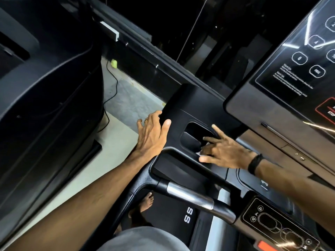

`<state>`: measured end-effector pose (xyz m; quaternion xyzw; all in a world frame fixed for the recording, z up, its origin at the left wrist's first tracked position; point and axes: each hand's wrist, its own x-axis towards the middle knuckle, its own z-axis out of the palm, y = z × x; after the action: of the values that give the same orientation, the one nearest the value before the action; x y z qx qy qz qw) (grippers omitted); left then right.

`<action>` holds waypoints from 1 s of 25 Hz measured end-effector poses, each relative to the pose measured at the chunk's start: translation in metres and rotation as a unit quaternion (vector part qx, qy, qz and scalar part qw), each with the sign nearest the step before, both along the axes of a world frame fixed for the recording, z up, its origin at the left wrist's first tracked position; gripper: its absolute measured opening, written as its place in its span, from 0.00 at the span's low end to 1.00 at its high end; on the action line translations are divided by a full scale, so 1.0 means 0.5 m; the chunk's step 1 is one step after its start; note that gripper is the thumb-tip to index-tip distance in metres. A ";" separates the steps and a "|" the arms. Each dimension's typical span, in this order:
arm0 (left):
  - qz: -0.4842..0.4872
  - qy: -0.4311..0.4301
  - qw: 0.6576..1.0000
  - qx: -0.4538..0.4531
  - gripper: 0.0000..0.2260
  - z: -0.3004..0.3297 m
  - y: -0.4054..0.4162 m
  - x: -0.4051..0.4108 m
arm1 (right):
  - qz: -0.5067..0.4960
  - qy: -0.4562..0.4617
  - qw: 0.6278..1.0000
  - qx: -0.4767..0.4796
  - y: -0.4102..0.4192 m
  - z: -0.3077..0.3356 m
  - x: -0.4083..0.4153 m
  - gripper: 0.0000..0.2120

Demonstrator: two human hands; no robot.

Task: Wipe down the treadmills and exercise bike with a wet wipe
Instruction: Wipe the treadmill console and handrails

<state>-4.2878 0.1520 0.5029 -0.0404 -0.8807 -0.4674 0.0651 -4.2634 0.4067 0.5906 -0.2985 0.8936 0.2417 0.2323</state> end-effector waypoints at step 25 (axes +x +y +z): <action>-0.019 0.006 1.000 -0.012 0.30 -0.010 0.006 -0.003 | 0.121 0.173 0.977 -0.015 0.074 0.008 0.007 0.40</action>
<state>-4.2893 0.1550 0.4980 -0.0612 -0.8848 -0.4579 0.0612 -4.2599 0.4439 0.5946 -0.3619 0.8808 0.3027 0.0391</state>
